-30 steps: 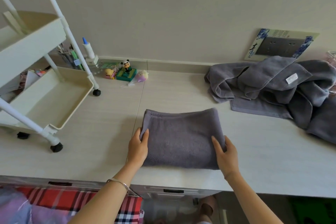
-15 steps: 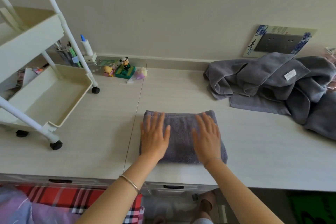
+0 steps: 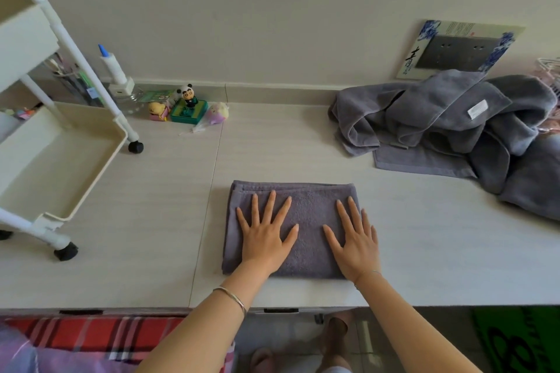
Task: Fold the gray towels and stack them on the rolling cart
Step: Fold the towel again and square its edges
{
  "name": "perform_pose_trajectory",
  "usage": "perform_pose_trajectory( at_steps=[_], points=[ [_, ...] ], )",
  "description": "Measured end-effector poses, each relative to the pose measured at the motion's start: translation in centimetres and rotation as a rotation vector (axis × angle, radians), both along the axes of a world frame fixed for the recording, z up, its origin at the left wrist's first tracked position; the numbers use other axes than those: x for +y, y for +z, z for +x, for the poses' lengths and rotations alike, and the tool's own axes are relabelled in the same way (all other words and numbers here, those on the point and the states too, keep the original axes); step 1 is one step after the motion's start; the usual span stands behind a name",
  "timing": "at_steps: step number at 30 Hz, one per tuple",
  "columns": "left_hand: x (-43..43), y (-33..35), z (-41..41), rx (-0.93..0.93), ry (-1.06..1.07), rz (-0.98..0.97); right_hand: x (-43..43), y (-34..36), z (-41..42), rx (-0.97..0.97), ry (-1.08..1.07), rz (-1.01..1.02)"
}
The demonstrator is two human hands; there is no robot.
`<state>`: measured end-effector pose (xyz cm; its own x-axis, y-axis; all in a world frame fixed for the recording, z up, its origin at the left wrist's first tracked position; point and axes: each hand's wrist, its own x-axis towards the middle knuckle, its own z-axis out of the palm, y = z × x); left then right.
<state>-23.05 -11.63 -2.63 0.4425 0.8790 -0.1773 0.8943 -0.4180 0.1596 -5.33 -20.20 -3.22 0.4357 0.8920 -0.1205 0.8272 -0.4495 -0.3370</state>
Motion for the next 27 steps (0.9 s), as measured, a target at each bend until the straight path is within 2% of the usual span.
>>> perform_pose_trajectory(
  at_steps=[5, 7, 9, 11, 13, 15, 17, 19, 23, 27],
  points=[
    [0.8, 0.7, -1.7, -0.121, 0.032, -0.067, 0.4, 0.9, 0.5, 0.099, 0.024, 0.003],
    [0.7, 1.6, -3.2, -0.180, 0.152, -0.048, 0.3, 1.5, 0.9, 0.243, -0.065, 0.083],
    [0.6, 2.5, -4.8, -0.250, 0.313, -0.056, 0.1, 2.6, 1.5, 0.442, -0.247, 0.137],
    [0.8, 3.3, -6.1, -0.336, 0.495, -0.242, -0.3, 3.3, 2.4, 0.604, -0.395, 0.100],
    [1.4, 4.0, -7.2, -0.456, 0.615, -0.481, -0.6, 3.9, 3.2, 0.621, -0.419, -0.078],
    [1.6, 4.4, -8.0, -0.462, 0.624, -0.609, -0.9, 4.4, 3.6, 0.621, -0.372, -0.236],
    [1.7, 4.3, -8.5, -0.410, 0.584, -0.670, -1.2, 4.8, 3.6, 0.682, -0.352, -0.277],
    [1.5, 4.4, -8.6, -0.482, 0.604, -0.796, -1.5, 5.0, 3.2, 0.806, -0.385, -0.261],
    [1.5, 5.6, -8.7, -0.948, 0.767, -1.156, -1.6, 5.9, 2.5, 1.121, -0.449, -0.094],
    [1.7, 9.7, -9.1, -1.070, 0.694, -1.197, -1.3, 9.1, 2.1, 1.254, -0.370, 0.050]
  ],
)
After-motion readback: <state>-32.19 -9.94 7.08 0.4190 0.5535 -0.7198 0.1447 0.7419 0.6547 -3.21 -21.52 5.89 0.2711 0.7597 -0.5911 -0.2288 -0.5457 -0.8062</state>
